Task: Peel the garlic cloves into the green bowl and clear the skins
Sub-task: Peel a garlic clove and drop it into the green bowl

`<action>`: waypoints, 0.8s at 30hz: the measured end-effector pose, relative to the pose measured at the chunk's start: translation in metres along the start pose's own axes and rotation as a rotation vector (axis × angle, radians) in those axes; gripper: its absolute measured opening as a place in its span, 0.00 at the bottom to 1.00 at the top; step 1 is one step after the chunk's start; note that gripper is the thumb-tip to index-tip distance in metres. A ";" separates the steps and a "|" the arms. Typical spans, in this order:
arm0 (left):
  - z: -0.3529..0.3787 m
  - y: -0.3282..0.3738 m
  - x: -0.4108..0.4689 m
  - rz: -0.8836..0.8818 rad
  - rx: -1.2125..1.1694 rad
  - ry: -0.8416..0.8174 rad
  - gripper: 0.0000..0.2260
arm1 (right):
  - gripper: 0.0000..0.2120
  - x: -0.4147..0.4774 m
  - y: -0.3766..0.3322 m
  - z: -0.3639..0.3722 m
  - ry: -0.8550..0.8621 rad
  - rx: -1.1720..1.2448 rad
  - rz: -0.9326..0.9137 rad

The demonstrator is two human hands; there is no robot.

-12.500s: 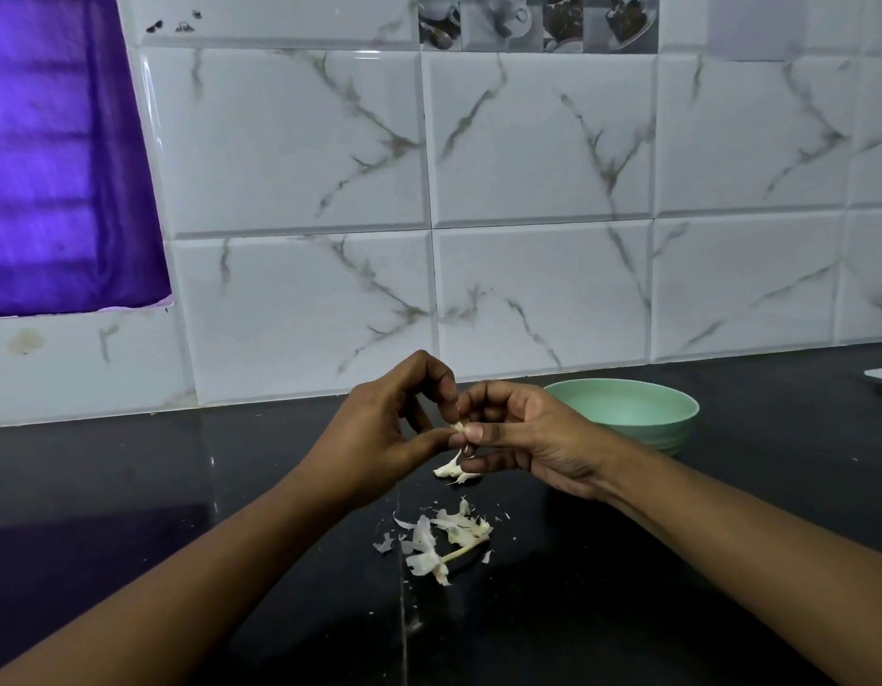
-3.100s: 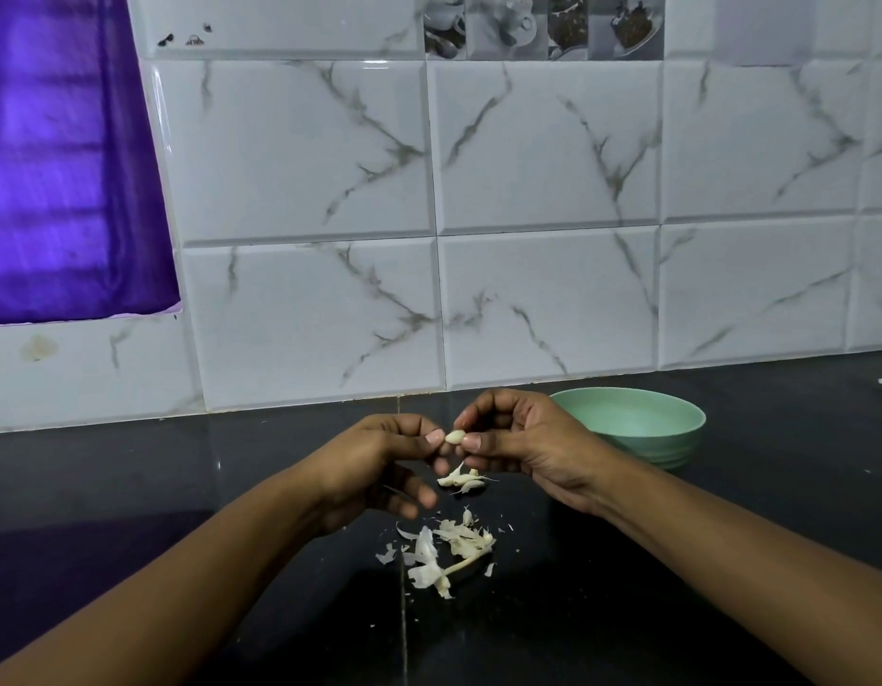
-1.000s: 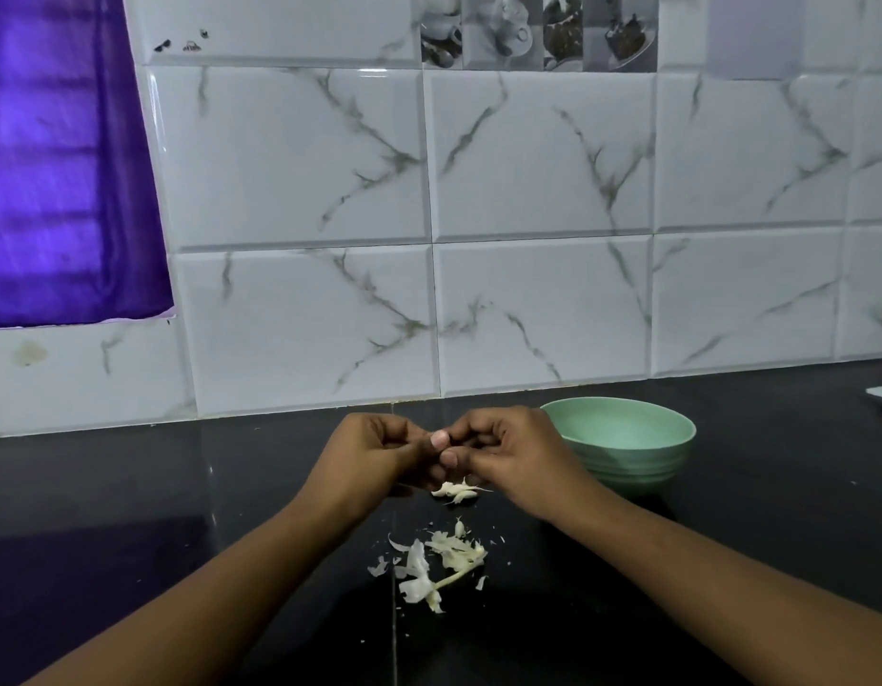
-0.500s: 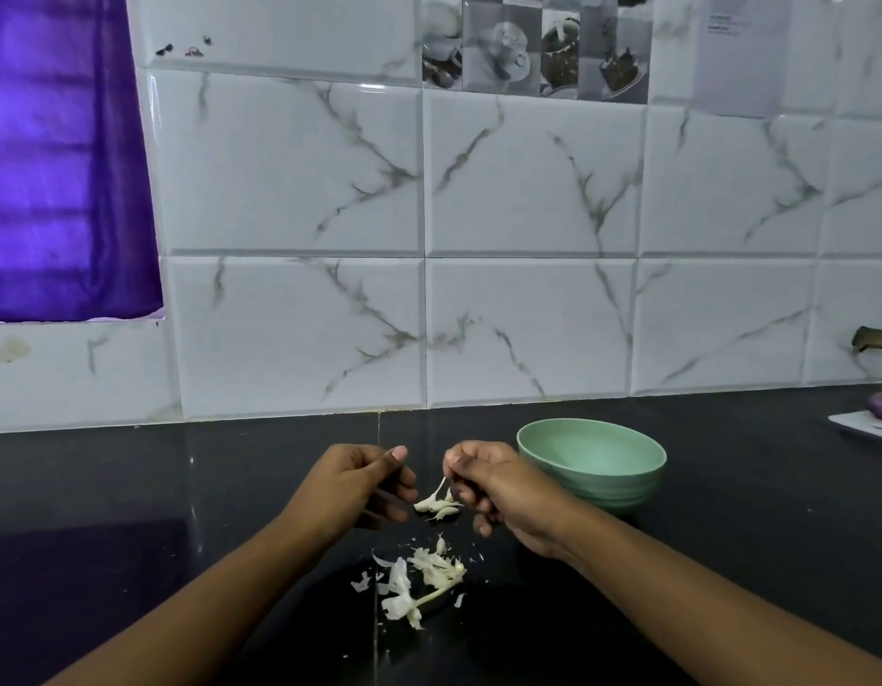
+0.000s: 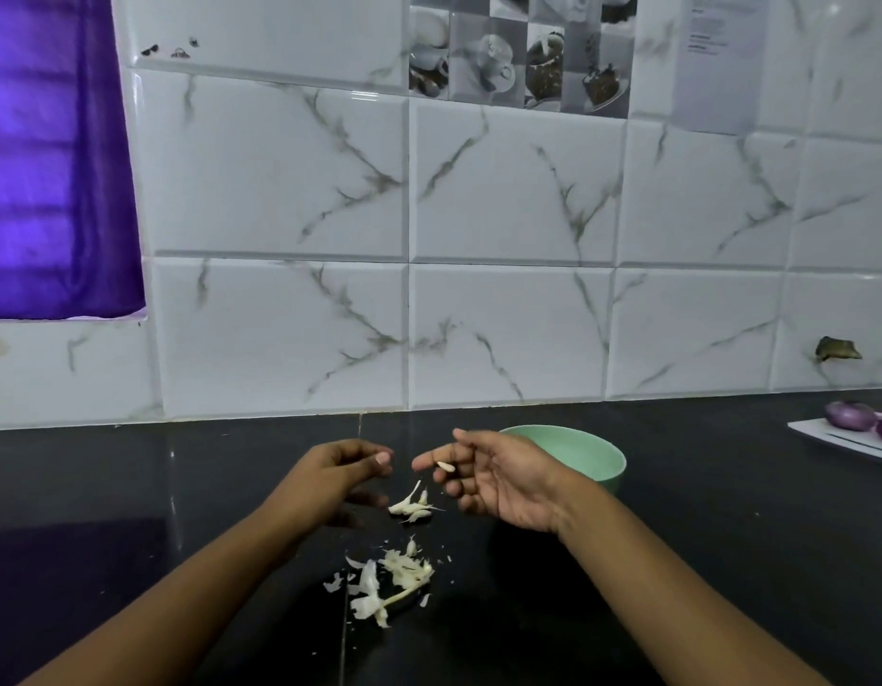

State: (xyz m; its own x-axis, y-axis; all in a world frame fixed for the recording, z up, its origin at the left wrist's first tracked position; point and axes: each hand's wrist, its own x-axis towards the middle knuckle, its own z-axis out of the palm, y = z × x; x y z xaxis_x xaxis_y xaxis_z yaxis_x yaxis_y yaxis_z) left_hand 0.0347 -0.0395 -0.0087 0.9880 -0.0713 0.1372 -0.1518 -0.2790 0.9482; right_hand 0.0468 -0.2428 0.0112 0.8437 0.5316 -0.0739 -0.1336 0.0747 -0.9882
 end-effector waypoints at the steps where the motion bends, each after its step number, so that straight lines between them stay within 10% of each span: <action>1: 0.002 0.005 0.001 -0.023 -0.055 0.003 0.07 | 0.20 -0.003 -0.005 -0.003 0.000 0.034 -0.005; 16: 0.146 0.051 0.052 -0.298 0.092 -0.191 0.11 | 0.06 -0.047 -0.035 -0.082 0.519 -0.490 -0.444; 24: 0.135 0.020 0.047 0.165 0.418 0.008 0.20 | 0.08 -0.058 -0.033 -0.111 0.537 -0.814 -0.217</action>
State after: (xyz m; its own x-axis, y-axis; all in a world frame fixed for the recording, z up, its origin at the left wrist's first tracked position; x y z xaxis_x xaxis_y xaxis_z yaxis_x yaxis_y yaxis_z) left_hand 0.0744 -0.1774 -0.0217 0.9494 -0.1402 0.2810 -0.3047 -0.6279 0.7162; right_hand 0.0604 -0.3700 0.0329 0.9576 0.1084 0.2668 0.2786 -0.5830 -0.7632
